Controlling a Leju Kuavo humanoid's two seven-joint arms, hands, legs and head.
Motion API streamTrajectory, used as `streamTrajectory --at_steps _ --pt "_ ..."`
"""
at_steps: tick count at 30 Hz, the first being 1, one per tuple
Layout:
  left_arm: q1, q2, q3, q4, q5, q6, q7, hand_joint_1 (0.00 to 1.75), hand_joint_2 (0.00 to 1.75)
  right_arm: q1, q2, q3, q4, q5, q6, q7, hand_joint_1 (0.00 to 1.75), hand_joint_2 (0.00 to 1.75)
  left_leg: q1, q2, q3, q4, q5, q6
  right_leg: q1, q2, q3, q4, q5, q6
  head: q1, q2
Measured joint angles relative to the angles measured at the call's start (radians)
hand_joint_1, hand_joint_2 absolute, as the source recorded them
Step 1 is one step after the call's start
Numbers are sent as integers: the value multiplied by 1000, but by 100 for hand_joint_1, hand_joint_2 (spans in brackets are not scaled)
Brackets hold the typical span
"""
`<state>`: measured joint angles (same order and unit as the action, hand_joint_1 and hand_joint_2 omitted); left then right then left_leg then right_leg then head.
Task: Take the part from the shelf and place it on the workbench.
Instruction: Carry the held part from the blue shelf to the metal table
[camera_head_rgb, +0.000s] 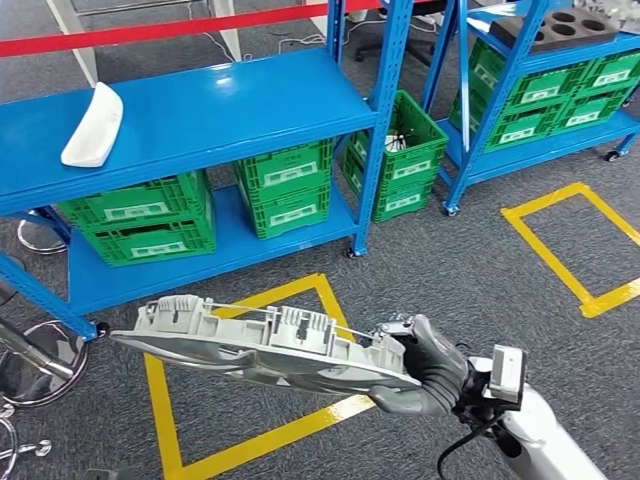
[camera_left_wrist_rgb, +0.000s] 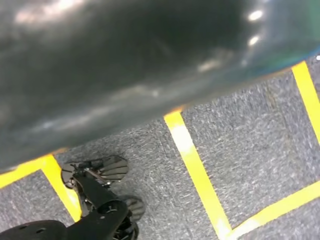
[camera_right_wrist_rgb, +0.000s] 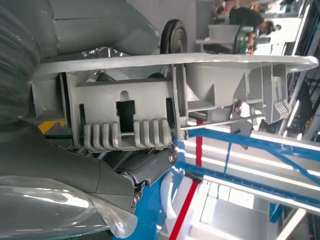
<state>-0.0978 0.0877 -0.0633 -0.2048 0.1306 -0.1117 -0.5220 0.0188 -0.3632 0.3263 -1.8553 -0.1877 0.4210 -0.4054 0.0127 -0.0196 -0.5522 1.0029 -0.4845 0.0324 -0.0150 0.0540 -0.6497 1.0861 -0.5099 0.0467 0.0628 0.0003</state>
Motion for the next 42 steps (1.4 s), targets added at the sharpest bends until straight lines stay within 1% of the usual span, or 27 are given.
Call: streamTrajectory --at_steps 2,4,5,6,9,10,12,13,15,17,19,20,21,22,24,26,27,28,29,30,32,34,35,37,39,41,42 --pt "4 0 0 0 -3 0 -1 0 0 3 -1 -2 -1 1 0 -1 175 175 -5 26 -2 0 2 4 2 -42 -54 131 -65 6 7 0" --pt "7 0 0 0 -7 -2 -1 0 0 12 -1 -3 -1 3 -2 0 175 175 -9 54 -4 0 2 5 2 -50 -79 205 -86 8 7 0" --pt "7 0 0 0 -9 -4 0 0 0 18 -1 -4 -3 4 -5 0 175 175 -11 67 -4 1 2 5 2 -53 -63 184 -69 7 7 0" --pt "6 -1 0 0 -11 -5 0 0 0 24 -1 -7 -6 6 -9 0 175 175 -12 79 -3 1 2 4 3 -62 -28 125 -39 5 7 0" --pt "8 -3 0 0 -16 -5 4 0 0 47 -1 -20 -26 10 -25 1 175 175 -21 107 -3 6 -1 -2 13 -116 77 -60 17 -12 7 0" --pt "10 -3 0 0 -17 -5 6 0 0 57 -1 -25 -33 11 -30 1 175 175 -23 116 -3 8 -1 -5 16 -122 87 -80 18 -18 6 0" --pt "11 -4 0 0 -20 -3 7 0 0 76 -2 -34 -45 12 -35 1 175 175 -25 134 -4 9 -1 -13 17 -103 85 -83 24 -31 6 0" --pt "11 -5 0 0 -21 -3 7 0 0 84 -2 -38 -50 12 -36 2 175 175 -23 128 -5 14 -8 -18 15 -93 83 -85 28 -37 5 0" --pt "11 -6 -1 0 -23 -3 7 0 0 91 -2 -43 -58 13 -36 2 175 175 -18 83 -25 71 -53 -29 9 -73 81 -90 36 -50 3 0" --pt "17 -5 -1 0 -23 0 7 0 0 93 -2 -45 -62 13 -36 2 175 175 -12 39 -75 199 -123 -38 7 -49 75 -90 41 -56 1 0" --pt "21 -4 -1 0 -23 3 8 0 0 101 -2 -46 -63 14 -39 3 175 175 -9 31 -112 292 -152 -41 7 -23 72 -88 44 -56 1 0" --pt "21 -4 -1 0 -23 4 9 0 0 105 -2 -47 -63 15 -40 4 175 175 -9 30 -107 287 -138 -41 6 -10 71 -87 45 -55 1 0" --pt "20 -4 -1 0 -22 5 10 0 0 108 -2 -48 -64 17 -41 4 175 175 -7 26 -84 243 -107 -40 6 3 71 -85 46 -54 1 0" --pt "19 -3 -1 0 -21 6 10 0 0 109 -2 -50 -64 17 -40 4 175 175 -5 10 -50 173 -68 -38 6 16 71 -83 46 -52 1 0" --pt "16 0 1 0 -15 7 8 0 0 106 -2 -53 -64 19 -35 4 175 175 0 -46 5 51 -24 -33 6 40 63 -77 50 -45 1 0" --pt "14 5 6 0 -7 6 4 0 0 99 -2 -54 -63 19 -25 1 175 175 1 -71 16 14 -22 -29 2 65 48 -75 58 -30 2 0" --pt "13 7 9 0 -4 6 -1 0 0 93 -2 -53 -61 17 -18 -1 175 175 1 -59 15 11 -20 -25 0 78 42 -76 64 -21 2 0" --pt "11 10 14 0 0 5 -6 0 0 86 -2 -52 -57 12 -11 -4 175 175 1 -45 14 8 -15 -20 -2 74 33 -75 65 -14 3 0" --pt "10 13 18 -1 4 4 -12 0 0 76 -3 -52 -52 5 -3 -8 175 175 2 -30 14 5 -11 -13 -1 53 23 -63 55 -10 5 0" --pt "10 16 23 -1 8 4 -19 0 0 62 -4 -51 -45 -5 4 -12 175 175 3 -15 13 0 -7 -8 1 23 5 -30 34 -6 8 0" --pt "15 23 34 -1 14 6 -25 0 0 36 -8 -50 -28 -25 12 -24 175 175 1 15 9 -1 -4 -2 1 -35 -49 90 -31 -1 14 0" --pt "21 30 42 -1 15 7 -26 0 0 27 -11 -49 -12 -40 15 -35 175 175 -1 45 6 0 -4 -2 0 -49 -89 193 -69 5 15 0" --pt "22 32 45 -1 15 8 -25 0 0 26 -15 -50 -5 -44 15 -40 175 175 -1 58 5 0 -4 -2 0 -52 -84 197 -63 6 15 0" --pt "22 36 48 -1 12 12 -20 0 0 27 -22 -52 3 -50 10 -50 175 175 -1 82 7 1 -5 -4 0 -70 -17 93 -10 4 15 0" --pt "22 41 51 -1 8 18 -10 0 0 29 -28 -56 5 -52 1 -62 175 175 -7 101 7 5 -8 -11 7 -115 57 -34 23 -4 15 0" --pt "24 47 51 -1 0 22 1 0 0 38 -30 -63 4 -52 -8 -72 175 175 -13 120 7 9 -9 -20 15 -134 78 -76 23 -15 14 0" --pt "24 49 51 -1 -3 22 4 0 0 44 -31 -67 4 -51 -12 -76 175 175 -14 131 7 9 -10 -24 14 -122 76 -76 26 -22 14 1"
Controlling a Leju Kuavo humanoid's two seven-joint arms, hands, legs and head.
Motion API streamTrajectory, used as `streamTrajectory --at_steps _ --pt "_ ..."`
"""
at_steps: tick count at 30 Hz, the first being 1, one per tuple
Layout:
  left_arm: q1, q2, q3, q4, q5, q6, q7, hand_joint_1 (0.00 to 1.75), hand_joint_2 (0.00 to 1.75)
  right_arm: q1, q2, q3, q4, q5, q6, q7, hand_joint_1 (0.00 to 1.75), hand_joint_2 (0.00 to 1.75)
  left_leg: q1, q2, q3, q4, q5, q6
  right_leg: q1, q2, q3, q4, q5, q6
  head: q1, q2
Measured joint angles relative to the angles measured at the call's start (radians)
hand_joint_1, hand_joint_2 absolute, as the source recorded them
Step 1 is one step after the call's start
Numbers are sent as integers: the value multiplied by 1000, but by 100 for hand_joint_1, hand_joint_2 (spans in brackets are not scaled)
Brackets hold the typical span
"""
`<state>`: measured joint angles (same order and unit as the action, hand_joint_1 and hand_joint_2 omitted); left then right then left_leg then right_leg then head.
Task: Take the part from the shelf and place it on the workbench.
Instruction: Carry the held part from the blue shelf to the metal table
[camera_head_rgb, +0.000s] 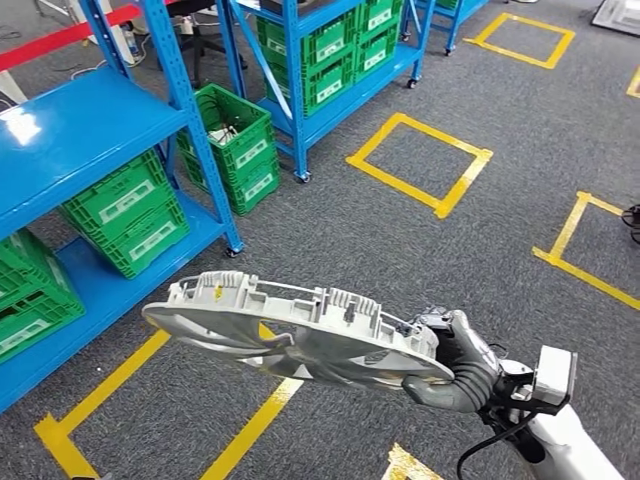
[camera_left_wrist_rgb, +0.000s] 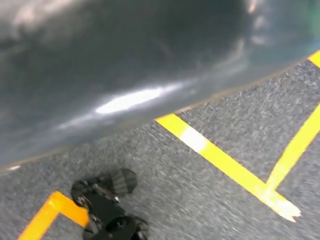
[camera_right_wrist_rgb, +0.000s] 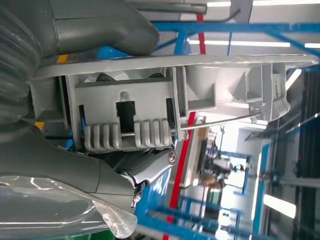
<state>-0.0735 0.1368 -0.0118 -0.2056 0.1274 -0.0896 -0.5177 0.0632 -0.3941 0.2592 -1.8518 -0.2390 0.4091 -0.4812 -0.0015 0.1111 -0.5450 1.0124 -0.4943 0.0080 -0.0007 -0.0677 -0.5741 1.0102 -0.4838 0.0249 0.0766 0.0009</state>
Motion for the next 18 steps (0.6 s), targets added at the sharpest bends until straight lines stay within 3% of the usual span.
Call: streamTrajectory --at_steps 1,3,5,6,7,8,9,10,12,14,16,17,18 --pt "0 2 0 0 -3 0 2 0 0 6 0 -3 0 1 -2 -2 175 175 1 4 1 1 -4 -5 -1 11 -2 -1 2 -6 0 0" --pt "-1 3 0 0 -7 0 4 0 0 10 -1 -8 -1 3 -5 -4 175 175 5 -28 -10 36 -35 -14 -6 34 -4 -4 8 -18 -2 0" --pt "3 4 0 0 -10 0 9 0 0 10 -1 -11 -1 3 -6 -6 175 175 8 -80 -55 146 -99 -19 -7 57 -6 -5 12 -27 -5 0" --pt "6 4 0 0 -11 -1 13 0 0 12 -1 -12 -1 5 -6 -7 175 175 8 -94 -85 214 -129 -19 -6 70 -7 -5 13 -30 -6 0" --pt "9 3 0 0 -11 -2 16 0 0 14 -1 -14 -1 7 -5 -8 175 175 8 -99 -108 267 -145 -19 -5 84 -8 -5 14 -31 -6 0" --pt "10 2 0 0 -11 -3 18 0 0 18 -1 -16 -1 9 -5 -10 175 175 8 -101 -119 287 -142 -17 -4 98 -8 -4 15 -32 -6 0" --pt "11 0 0 0 -10 -4 20 0 0 22 -1 -18 -1 12 -5 -11 175 175 8 -104 -111 269 -118 -13 -2 112 -8 -4 16 -32 -6 0" --pt "11 -2 0 0 -11 -4 21 0 0 25 -1 -22 -3 13 -5 -13 175 175 8 -111 -87 215 -80 -9 -1 126 -8 -3 16 -32 -6 0" --pt "11 -6 0 0 -16 -6 21 0 0 27 -1 -28 -9 15 -5 -14 175 175 10 -157 -30 82 -17 2 -1 151 -11 1 18 -28 -5 0" --pt "10 -9 -1 0 -21 -7 23 0 0 29 -1 -34 -16 18 -5 -15 175 175 10 -195 -4 16 -2 6 -6 175 -23 5 24 -18 -5 0" --pt "9 -12 -1 -1 -24 -6 23 0 0 36 -1 -41 -22 22 -5 -14 175 175 9 -183 -3 5 -1 9 -12 195 -36 5 31 -3 -6 0" --pt "7 -14 -1 -2 -24 -7 23 0 0 40 -1 -45 -25 22 -6 -13 175 175 10 -171 -2 -1 2 13 -12 186 -42 9 29 3 -5 0" --pt "5 -14 -1 -2 -24 -8 23 0 0 41 -1 -49 -27 23 -6 -12 175 175 12 -158 -1 -6 6 18 -11 162 -54 26 16 8 -2 0"
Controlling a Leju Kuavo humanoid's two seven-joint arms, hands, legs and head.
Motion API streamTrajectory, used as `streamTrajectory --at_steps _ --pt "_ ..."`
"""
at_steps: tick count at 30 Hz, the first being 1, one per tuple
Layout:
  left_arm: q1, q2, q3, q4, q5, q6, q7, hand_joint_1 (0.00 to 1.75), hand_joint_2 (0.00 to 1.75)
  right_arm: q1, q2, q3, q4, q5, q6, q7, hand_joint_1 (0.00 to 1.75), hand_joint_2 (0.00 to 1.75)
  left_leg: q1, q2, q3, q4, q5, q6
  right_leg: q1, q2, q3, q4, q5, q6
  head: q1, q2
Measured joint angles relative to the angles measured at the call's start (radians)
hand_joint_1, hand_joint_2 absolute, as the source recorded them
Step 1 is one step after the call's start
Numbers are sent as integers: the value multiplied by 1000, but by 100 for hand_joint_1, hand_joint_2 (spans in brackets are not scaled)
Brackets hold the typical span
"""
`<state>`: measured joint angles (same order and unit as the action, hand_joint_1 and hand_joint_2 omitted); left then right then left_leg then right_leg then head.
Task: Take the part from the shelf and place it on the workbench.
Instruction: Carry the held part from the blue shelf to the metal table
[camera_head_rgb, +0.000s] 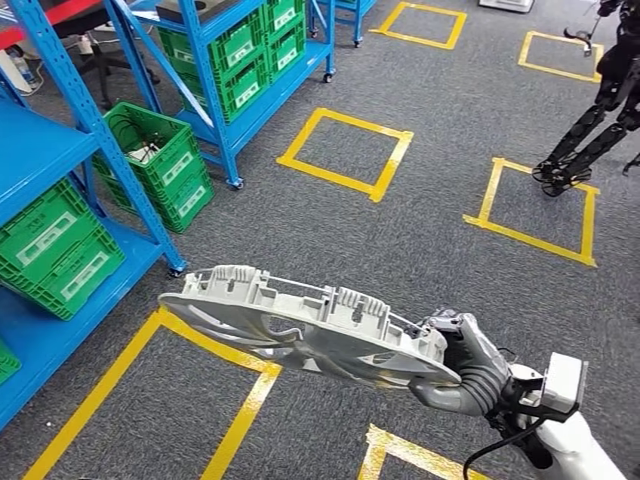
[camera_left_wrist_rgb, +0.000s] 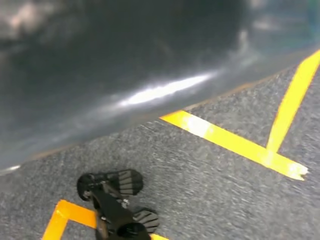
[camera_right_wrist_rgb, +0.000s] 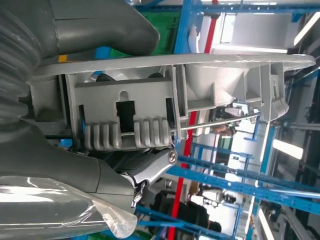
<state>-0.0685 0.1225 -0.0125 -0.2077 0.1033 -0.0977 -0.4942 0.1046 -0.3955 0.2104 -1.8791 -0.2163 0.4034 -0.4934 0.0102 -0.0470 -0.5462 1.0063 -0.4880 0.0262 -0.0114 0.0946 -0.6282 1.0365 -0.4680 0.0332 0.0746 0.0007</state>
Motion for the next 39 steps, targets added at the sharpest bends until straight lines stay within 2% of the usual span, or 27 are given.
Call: streamTrajectory --at_steps 2,3,4,5,6,8,10,11,13,14,15,17,19,20,21,22,23,25,27,29,30,31,33,35,36,37,39 --pt "-3 -1 0 -1 -1 -4 2 0 0 -1 0 -6 -2 0 0 1 175 175 1 28 0 -6 4 7 1 -63 -48 96 -55 11 7 0" --pt "-3 -1 0 -1 -1 -6 3 0 0 -1 0 -6 -2 0 1 1 175 175 1 42 -1 -5 4 8 -1 -80 -79 166 -87 16 10 0" --pt "-3 -1 0 -1 -1 -7 4 0 0 0 0 -7 -2 0 2 1 175 175 1 57 -1 -5 4 8 -4 -87 -105 225 -108 21 10 0" --pt "-3 -2 0 -1 -2 -9 6 0 0 2 0 -8 -2 0 2 2 175 175 0 72 -2 -5 4 8 -6 -90 -118 255 -112 26 10 0" --pt "-4 -3 0 -1 -2 -10 8 0 0 3 0 -9 -2 0 2 3 175 175 0 86 -2 -5 4 7 -8 -94 -108 243 -97 29 11 0" --pt "-8 -5 0 -1 0 -18 14 0 0 2 0 -11 -2 0 2 6 175 175 0 111 1 -4 1 3 -10 -119 -35 115 -39 30 11 0" --pt "-11 -4 0 -1 0 -28 23 0 0 -1 0 -12 -4 -1 3 9 175 175 -6 130 4 -1 -4 -8 -5 -156 33 -1 -9 20 11 0" --pt "-12 -3 0 -1 0 -31 27 0 0 -1 0 -13 -4 -1 3 10 175 175 -9 139 5 1 -5 -14 -2 -164 46 -23 -8 12 10 0" --pt "-14 -2 0 -1 -1 -37 34 0 0 -2 -1 -14 -5 -1 4 12 175 175 -10 156 8 2 -7 -23 0 -147 43 -24 -7 -6 8 0" --pt "-15 -1 0 -1 -2 -40 37 0 0 -2 -1 -16 -6 -1 4 13 175 175 -8 152 8 5 -13 -29 0 -137 42 -25 -5 -12 7 0" --pt "-17 -1 0 -1 -4 -42 39 0 0 -3 -1 -17 -6 -1 4 14 175 175 -5 135 3 20 -27 -34 -1 -127 40 -26 -3 -19 6 0" --pt "-18 0 0 -1 -12 -38 52 0 0 -7 -2 -19 -7 -2 5 18 175 175 -1 83 -32 109 -86 -40 -2 -109 39 -27 1 -30 5 0" --pt "-14 3 0 -1 -23 -28 79 0 0 -8 -2 -19 -7 -2 5 24 175 175 0 57 -95 251 -150 -39 1 -86 36 -27 3 -36 4 0" --pt "-12 4 0 -1 -30 -25 95 0 0 -8 -2 -19 -7 -1 5 26 175 175 -1 54 -117 297 -160 -37 2 -72 36 -27 4 -37 4 0" --pt "-10 6 0 -1 -36 -24 109 0 0 -8 -2 -19 -7 -1 5 28 175 175 -1 53 -123 306 -150 -34 3 -58 35 -26 4 -37 4 0" --pt "-9 8 -1 -1 -40 -24 119 0 0 -8 -2 -18 -7 -1 5 29 175 175 -1 50 -108 269 -118 -30 4 -45 36 -25 5 -37 4 0" --pt "-9 9 -1 -1 -43 -23 126 0 0 -8 -2 -18 -6 -1 5 30 175 175 -1 40 -80 203 -76 -26 4 -31 37 -24 5 -37 4 0" --pt "-9 14 -1 -1 -48 -20 129 0 0 -10 -2 -18 -6 -1 5 31 175 175 1 -8 -23 70 -19 -17 5 -8 33 -20 6 -33 4 0" --pt "-8 18 -2 -1 -55 -14 128 0 0 -12 -2 -17 -5 -1 6 32 175 175 1 -36 -6 21 -12 -14 1 14 22 -17 12 -22 4 0" --pt "-8 21 -2 -1 -65 1 123 0 0 -11 -2 -17 -5 -1 8 32 175 175 -1 -15 -6 13 -7 -10 -5 31 10 -19 18 -7 4 0" --pt "-10 22 -3 -1 -70 8 119 0 0 -11 -2 -17 -4 -1 9 33 175 175 0 -2 -4 8 -4 -5 -4 19 2 -13 14 -2 5 0" --pt "-12 23 -3 -1 -75 15 115 0 0 -12 -2 -18 -4 -1 11 33 175 175 1 11 -3 3 0 0 -3 -6 -11 8 0 3 8 0" --pt "-13 24 -4 -1 -83 23 107 0 0 -15 -2 -17 -4 -2 13 33 175 175 0 36 -2 -2 4 7 0 -69 -61 112 -55 11 13 0" --pt "-10 24 -6 -1 -87 26 104 0 0 -14 -2 -16 -3 -2 14 33 175 175 -3 64 -3 -2 3 9 -4 -90 -121 240 -106 18 15 0" --pt "-10 24 -7 -1 -88 27 102 0 0 -13 -2 -16 -2 -2 14 34 175 175 -3 78 -3 -2 3 9 -5 -92 -133 266 -108 21 15 0" --pt "-11 23 -8 -1 -89 27 101 0 0 -12 -2 -16 -1 -2 14 34 175 175 -3 90 -3 -1 2 8 -6 -94 -123 250 -92 22 15 0" --pt "-15 23 -9 -1 -91 28 99 0 0 -13 -2 -17 0 -2 14 35 175 175 -3 113 -1 -1 -1 3 -8 -116 -46 113 -31 23 15 0"
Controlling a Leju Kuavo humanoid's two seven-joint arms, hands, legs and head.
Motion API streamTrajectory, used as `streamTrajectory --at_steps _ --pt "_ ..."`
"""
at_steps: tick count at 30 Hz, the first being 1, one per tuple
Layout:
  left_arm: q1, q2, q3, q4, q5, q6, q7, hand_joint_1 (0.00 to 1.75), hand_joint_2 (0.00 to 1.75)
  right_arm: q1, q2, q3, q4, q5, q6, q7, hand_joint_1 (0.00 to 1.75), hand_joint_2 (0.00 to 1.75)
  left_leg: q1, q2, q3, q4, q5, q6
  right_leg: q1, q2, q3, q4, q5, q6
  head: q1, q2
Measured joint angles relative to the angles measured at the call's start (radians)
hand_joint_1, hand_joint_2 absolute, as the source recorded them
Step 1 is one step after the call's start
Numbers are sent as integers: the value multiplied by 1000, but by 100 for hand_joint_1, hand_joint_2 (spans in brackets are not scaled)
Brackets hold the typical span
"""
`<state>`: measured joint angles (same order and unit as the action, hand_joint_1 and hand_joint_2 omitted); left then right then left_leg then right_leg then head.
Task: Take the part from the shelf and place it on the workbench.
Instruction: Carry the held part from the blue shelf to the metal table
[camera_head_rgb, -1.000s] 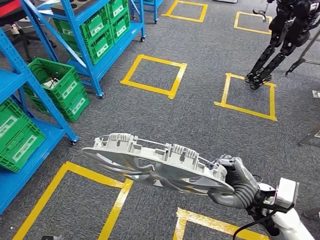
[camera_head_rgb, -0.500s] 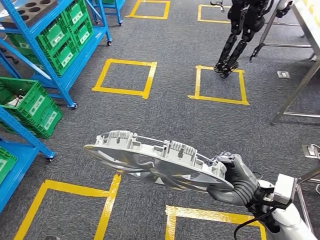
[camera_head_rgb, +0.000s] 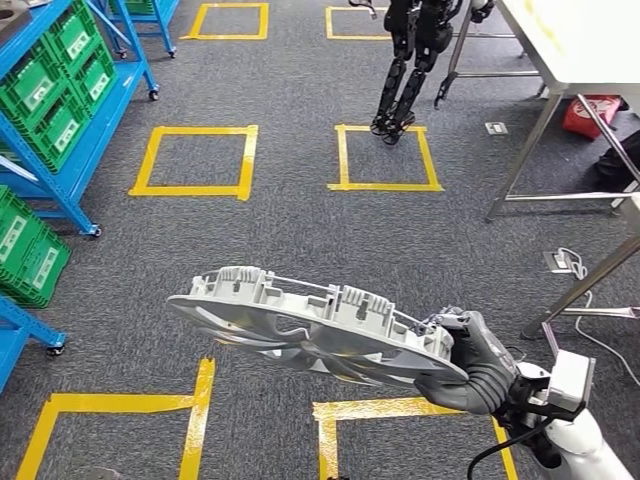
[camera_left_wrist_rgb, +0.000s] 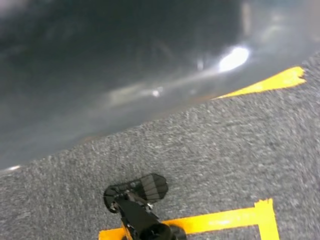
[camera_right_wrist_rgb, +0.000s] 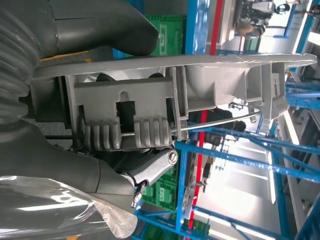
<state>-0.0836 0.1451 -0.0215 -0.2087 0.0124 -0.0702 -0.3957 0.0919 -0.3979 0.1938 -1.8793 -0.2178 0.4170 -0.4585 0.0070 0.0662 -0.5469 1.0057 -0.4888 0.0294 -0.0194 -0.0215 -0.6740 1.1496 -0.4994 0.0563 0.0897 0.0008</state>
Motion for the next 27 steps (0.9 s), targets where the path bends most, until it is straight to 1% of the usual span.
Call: streamTrajectory --at_steps 1,2,3,5,6,7,8,9,10,11,12,13,14,15,16,17,18,19,20,21,22,23,24,25,26,27 --pt "-2 0 0 0 0 0 -1 0 0 0 0 0 0 0 0 0 175 175 -2 9 1 1 -2 -4 2 -16 41 -69 20 -3 0 0" --pt "-3 1 0 0 0 0 -2 0 0 -1 0 0 -1 0 0 0 175 175 -4 17 2 2 -4 -10 5 -27 68 -116 30 -8 -1 0" --pt "-4 2 -1 0 0 0 -3 0 0 -1 0 -1 -1 0 0 0 175 175 -5 24 2 3 -5 -16 8 -31 79 -135 30 -15 -1 0" --pt "-5 2 -1 0 0 0 -5 0 0 -1 0 -2 -1 0 0 0 175 175 -5 40 5 3 -5 -27 13 -13 76 -135 32 -32 -2 0" --pt "-7 1 -1 -1 0 0 -5 0 0 0 0 -2 -1 0 0 -1 175 175 -3 40 6 5 -9 -33 13 -4 75 -137 34 -39 -2 0" --pt "-8 1 -1 -1 0 0 -6 0 0 0 0 -2 -1 0 0 -1 175 175 0 28 2 18 -22 -37 12 5 75 -140 37 -46 -3 0" --pt "-9 0 -1 -1 0 0 -6 0 0 -2 0 -2 -2 0 0 -1 175 175 2 7 -10 52 -46 -41 10 14 76 -142 40 -52 -5 0" --pt "-8 0 -2 -1 0 0 -6 0 0 -2 0 -3 -2 -1 0 -1 175 175 4 -20 -34 108 -79 -43 9 23 77 -144 41 -57 -8 0" --pt "-6 0 -2 -1 0 0 -6 0 0 -3 0 -2 -2 -1 0 -1 175 175 4 -42 -65 179 -115 -44 11 34 76 -144 42 -61 -10 0" --pt "-3 0 -2 -1 0 0 -6 0 0 -3 0 -2 -1 -1 0 -1 175 175 3 -53 -96 246 -141 -44 13 46 75 -143 42 -63 -11 0" --pt "0 0 -2 -1 0 0 -6 0 0 -2 0 -2 -1 0 0 -1 175 175 3 -58 -116 287 -149 -42 15 59 75 -143 43 -64 -11 0" --pt "1 0 -2 -1 0 0 -6 0 0 -2 0 -1 -1 0 0 -1 175 175 2 -61 -120 290 -137 -39 17 73 75 -143 43 -64 -12 0" --pt "1 0 -2 -1 0 0 -6 0 0 -2 0 -1 -1 0 0 -1 175 175 2 -64 -105 254 -106 -35 19 86 75 -142 44 -64 -11 0" --pt "1 0 -2 -1 0 0 -6 0 0 -2 0 -1 -1 0 0 -1 175 175 2 -77 -75 187 -65 -29 20 99 76 -141 44 -64 -11 0" --pt "1 1 -2 -1 0 0 -6 0 0 -2 0 -1 -1 0 0 -1 175 175 2 -103 -44 118 -34 -23 21 112 76 -139 44 -63 -11 0" --pt "1 2 -2 -1 0 0 -7 0 0 -3 0 -1 -1 0 0 -1 175 175 2 -125 -19 61 -13 -20 20 124 73 -137 46 -60 -11 0" --pt "1 3 -2 -1 0 0 -7 0 0 -3 0 -1 -1 0 0 -1 175 175 1 -143 -4 26 -5 -17 18 136 69 -135 48 -55 -11 0" --pt "0 3 -2 -1 0 0 -7 0 0 -3 0 -1 -1 0 0 -1 175 175 0 -149 0 15 -8 -16 15 147 63 -135 51 -49 -11 0" --pt "-1 3 -2 -1 0 0 -7 0 0 -2 0 -1 -1 0 0 -1 175 175 -2 -139 1 8 -6 -15 12 160 58 -136 55 -42 -11 0" --pt "-3 3 -2 -1 0 0 -7 0 0 0 0 -2 -1 0 0 -1 175 175 -2 -126 3 3 -2 -11 9 161 53 -135 56 -37 -11 0" --pt "-5 3 -2 -1 0 0 -7 0 0 0 0 -2 -1 0 0 -1 175 175 -1 -113 6 -4 2 -6 10 144 44 -126 49 -34 -10 0" --pt "-7 3 -2 -2 0 0 -8 0 0 -1 0 -3 -1 0 0 -1 175 175 0 -99 8 -12 6 -1 12 115 28 -100 32 -30 -8 0" --pt "-7 3 -2 -2 0 0 -8 0 0 -2 0 -3 -1 -1 0 -1 175 175 2 -84 10 -17 9 2 13 80 3 -51 4 -27 -7 0" --pt "-5 3 -2 -2 0 0 -8 0 0 -3 0 -3 -1 -1 0 -1 175 175 1 -71 10 -18 9 4 13 50 -28 14 -28 -23 -6 0" --pt "-3 3 -2 -2 0 0 -8 0 0 -3 0 -2 -1 -1 0 -1 175 175 0 -56 10 -18 8 5 11 36 -60 82 -56 -18 -5 0" --pt "-1 2 -2 -2 0 0 -8 0 0 -1 0 -2 -1 -1 0 -1 175 175 0 -41 10 -17 7 5 8 30 -84 132 -72 -14 -5 0"
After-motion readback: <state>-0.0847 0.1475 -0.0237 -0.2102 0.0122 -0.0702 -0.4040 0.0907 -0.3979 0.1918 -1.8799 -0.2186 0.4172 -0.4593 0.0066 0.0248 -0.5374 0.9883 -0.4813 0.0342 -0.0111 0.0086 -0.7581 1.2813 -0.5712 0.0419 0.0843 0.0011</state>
